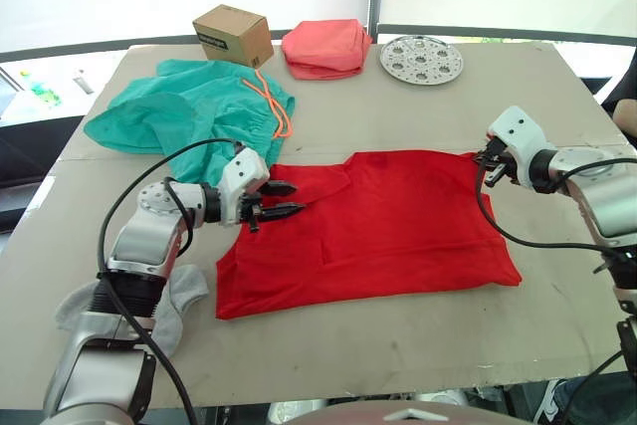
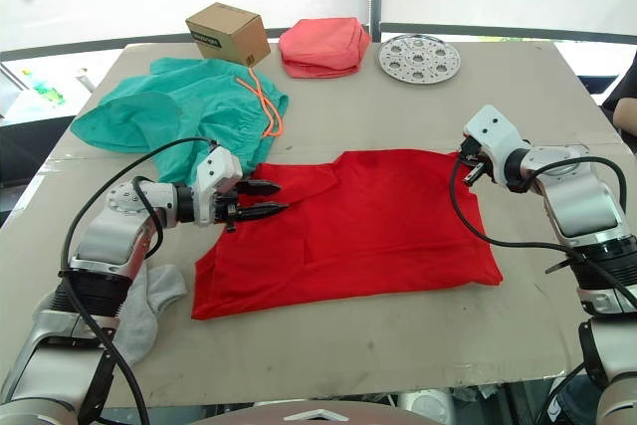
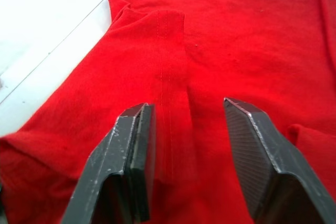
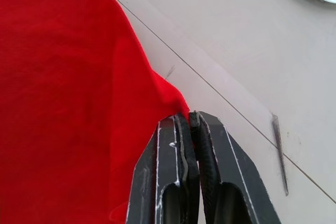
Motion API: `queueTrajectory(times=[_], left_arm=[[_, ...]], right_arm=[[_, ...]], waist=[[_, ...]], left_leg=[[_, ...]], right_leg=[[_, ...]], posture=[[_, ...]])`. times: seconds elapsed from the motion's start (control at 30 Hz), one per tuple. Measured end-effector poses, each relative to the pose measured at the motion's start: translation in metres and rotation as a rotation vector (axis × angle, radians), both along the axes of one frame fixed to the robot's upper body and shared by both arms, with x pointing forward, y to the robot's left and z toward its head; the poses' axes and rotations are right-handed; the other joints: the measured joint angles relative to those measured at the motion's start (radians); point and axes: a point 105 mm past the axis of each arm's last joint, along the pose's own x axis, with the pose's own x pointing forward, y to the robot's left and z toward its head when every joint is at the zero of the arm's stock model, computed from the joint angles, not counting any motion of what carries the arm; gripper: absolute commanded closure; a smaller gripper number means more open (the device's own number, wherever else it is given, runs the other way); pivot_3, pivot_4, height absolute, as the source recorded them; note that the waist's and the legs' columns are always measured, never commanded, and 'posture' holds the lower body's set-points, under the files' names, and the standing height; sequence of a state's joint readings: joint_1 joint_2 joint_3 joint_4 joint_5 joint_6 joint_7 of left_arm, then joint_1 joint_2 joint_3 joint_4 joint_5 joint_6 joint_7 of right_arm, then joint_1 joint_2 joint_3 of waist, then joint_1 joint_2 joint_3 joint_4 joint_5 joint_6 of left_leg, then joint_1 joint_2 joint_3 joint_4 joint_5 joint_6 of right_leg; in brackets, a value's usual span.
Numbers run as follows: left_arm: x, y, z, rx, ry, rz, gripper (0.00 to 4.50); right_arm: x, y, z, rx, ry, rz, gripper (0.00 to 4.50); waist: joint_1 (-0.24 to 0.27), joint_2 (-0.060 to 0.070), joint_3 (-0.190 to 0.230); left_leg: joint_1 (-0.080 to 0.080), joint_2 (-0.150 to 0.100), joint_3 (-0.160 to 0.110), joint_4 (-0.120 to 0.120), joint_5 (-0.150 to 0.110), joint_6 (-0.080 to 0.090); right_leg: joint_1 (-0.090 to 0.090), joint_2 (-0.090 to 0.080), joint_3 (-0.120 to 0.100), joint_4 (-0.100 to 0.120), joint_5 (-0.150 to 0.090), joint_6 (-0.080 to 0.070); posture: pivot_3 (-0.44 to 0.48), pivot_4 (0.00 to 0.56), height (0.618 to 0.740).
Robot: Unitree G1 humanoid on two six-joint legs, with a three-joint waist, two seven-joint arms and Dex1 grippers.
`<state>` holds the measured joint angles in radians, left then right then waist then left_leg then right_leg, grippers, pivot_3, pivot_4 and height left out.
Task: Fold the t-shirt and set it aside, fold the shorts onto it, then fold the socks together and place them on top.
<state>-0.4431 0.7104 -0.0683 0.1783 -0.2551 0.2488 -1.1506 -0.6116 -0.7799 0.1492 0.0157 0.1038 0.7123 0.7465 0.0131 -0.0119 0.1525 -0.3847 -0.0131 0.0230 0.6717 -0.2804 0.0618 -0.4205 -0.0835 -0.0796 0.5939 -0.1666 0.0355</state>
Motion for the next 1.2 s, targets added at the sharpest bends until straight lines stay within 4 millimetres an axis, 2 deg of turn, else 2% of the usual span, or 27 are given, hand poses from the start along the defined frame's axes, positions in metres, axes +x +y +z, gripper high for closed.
queueTrajectory(times=[0.17, 0.37, 0.47, 0.57, 0.6, 0.87, 1.2], left_arm=[[0.002, 0.001, -0.002, 0.019, -0.017, 0.003, 2.11], [0.004, 0.012, -0.015, 0.105, -0.048, -0.004, 2.11], [0.005, 0.018, -0.019, 0.106, -0.045, 0.008, 2.89], [0.007, 0.018, -0.018, 0.098, -0.040, 0.007, 4.29], [0.007, 0.018, -0.017, 0.095, -0.039, 0.005, 4.47], [0.012, 0.023, -0.019, 0.064, -0.016, 0.025, 4.47], [0.027, 0.024, 0.013, -0.151, 0.047, 0.119, 4.47]], right_arm=[[-0.001, 0.000, -0.001, 0.001, 0.005, 0.005, 4.50], [-0.001, 0.001, -0.001, 0.000, 0.006, 0.008, 4.50], [-0.002, 0.001, -0.004, 0.000, 0.012, 0.008, 4.50], [-0.002, 0.001, -0.004, 0.000, 0.013, 0.008, 4.50], [-0.002, 0.001, -0.004, 0.000, 0.013, 0.008, 4.50], [-0.002, 0.001, -0.004, 0.001, 0.012, 0.008, 4.50], [-0.002, 0.003, -0.003, 0.000, 0.000, 0.012, 4.50]], waist=[[0.000, 0.000, 0.000], [0.000, 0.000, 0.000], [0.000, 0.000, 0.000], [0.000, 0.000, 0.000], [0.000, 0.000, 0.000], [-0.001, 0.000, 0.000], [-0.001, 0.000, 0.000]], left_leg=[[0.000, 0.000, 0.000, 0.000, 0.000, 0.000], [0.000, 0.000, 0.000, 0.000, 0.000, 0.000], [0.000, 0.000, 0.000, 0.000, 0.000, 0.001], [0.000, 0.000, 0.000, 0.000, -0.001, 0.001], [0.000, 0.000, 0.000, 0.000, -0.001, 0.001], [0.000, 0.000, 0.000, 0.000, -0.002, 0.003], [0.000, 0.000, 0.000, 0.001, 0.000, 0.000]], right_leg=[[0.000, 0.000, 0.000, 0.000, 0.000, 0.000], [0.000, 0.000, 0.000, 0.000, 0.000, 0.000], [0.000, 0.000, -0.001, 0.000, 0.000, 0.000], [0.000, 0.000, -0.001, 0.000, 0.000, 0.000], [0.000, 0.000, -0.001, 0.000, 0.000, 0.000], [0.000, 0.000, -0.001, 0.001, 0.000, 0.000], [0.000, 0.000, -0.001, 0.001, 0.000, 0.000]], posture=[[0.000, 0.150, 0.740], [0.000, 0.150, 0.740], [0.000, 0.150, 0.740], [0.000, 0.150, 0.740], [0.000, 0.150, 0.740], [0.000, 0.150, 0.740], [0.000, 0.150, 0.740]])
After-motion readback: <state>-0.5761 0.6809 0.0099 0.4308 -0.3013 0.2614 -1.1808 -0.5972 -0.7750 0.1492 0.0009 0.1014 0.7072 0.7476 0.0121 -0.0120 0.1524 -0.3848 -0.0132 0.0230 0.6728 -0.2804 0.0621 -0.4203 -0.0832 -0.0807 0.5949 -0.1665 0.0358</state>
